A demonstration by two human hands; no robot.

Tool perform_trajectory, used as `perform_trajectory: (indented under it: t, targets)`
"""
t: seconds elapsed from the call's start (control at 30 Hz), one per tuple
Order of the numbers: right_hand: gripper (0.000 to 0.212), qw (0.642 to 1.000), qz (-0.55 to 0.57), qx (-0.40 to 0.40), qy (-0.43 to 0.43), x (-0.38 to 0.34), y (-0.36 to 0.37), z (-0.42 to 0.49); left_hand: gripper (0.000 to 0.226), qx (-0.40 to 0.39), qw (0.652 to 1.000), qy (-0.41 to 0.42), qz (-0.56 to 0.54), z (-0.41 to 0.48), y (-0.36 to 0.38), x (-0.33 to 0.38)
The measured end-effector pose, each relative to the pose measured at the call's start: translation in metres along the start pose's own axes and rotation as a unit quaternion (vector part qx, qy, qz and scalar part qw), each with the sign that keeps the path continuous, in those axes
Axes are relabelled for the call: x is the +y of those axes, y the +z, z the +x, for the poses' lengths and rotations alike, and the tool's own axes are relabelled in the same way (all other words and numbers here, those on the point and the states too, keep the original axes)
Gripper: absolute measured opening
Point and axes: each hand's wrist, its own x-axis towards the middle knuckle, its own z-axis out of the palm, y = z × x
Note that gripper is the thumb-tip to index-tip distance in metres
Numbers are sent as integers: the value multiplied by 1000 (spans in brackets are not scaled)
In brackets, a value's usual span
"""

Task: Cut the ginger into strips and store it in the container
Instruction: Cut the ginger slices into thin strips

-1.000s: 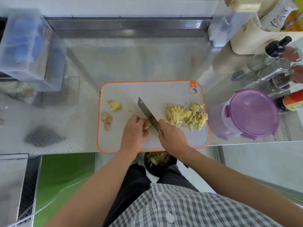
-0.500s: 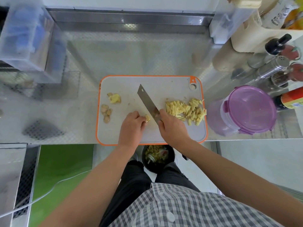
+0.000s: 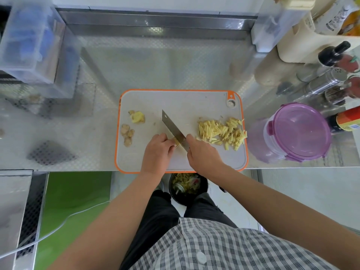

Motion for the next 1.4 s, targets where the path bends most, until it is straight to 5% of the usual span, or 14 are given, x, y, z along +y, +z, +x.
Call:
perform_trajectory:
  t: [0.37, 1.4]
  targets:
    - [6, 998, 29, 45, -24, 12, -1, -5, 18, 1, 1000, -8, 0, -1, -1, 1]
    - [6, 1000, -13, -7, -16, 6, 5, 1, 15, -9, 999, -32, -13, -1, 0, -2]
